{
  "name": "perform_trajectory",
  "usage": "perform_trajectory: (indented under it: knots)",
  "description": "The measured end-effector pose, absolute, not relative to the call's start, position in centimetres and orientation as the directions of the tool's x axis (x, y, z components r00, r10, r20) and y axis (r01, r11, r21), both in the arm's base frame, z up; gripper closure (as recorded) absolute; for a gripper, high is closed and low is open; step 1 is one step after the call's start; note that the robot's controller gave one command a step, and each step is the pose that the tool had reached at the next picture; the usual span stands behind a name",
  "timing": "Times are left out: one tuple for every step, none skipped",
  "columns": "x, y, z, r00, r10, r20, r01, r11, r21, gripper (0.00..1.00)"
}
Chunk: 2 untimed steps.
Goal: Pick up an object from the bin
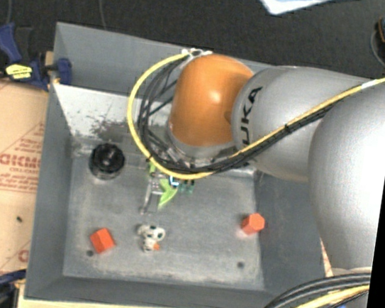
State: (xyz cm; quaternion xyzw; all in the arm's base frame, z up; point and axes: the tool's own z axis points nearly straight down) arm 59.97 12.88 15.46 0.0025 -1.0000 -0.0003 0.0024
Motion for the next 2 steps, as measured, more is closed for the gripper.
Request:
perform_trajectory:
  knots:
    - [60.2, 12.8, 16.0, -1.0, -0.002, -0.003, -0.002, 1.0, 0.002, 0.0]
    - [60.8, 7.3, 13.7, -0.998, -0.055, 0.005, -0.055, 0.998, -0.001, 0.0]
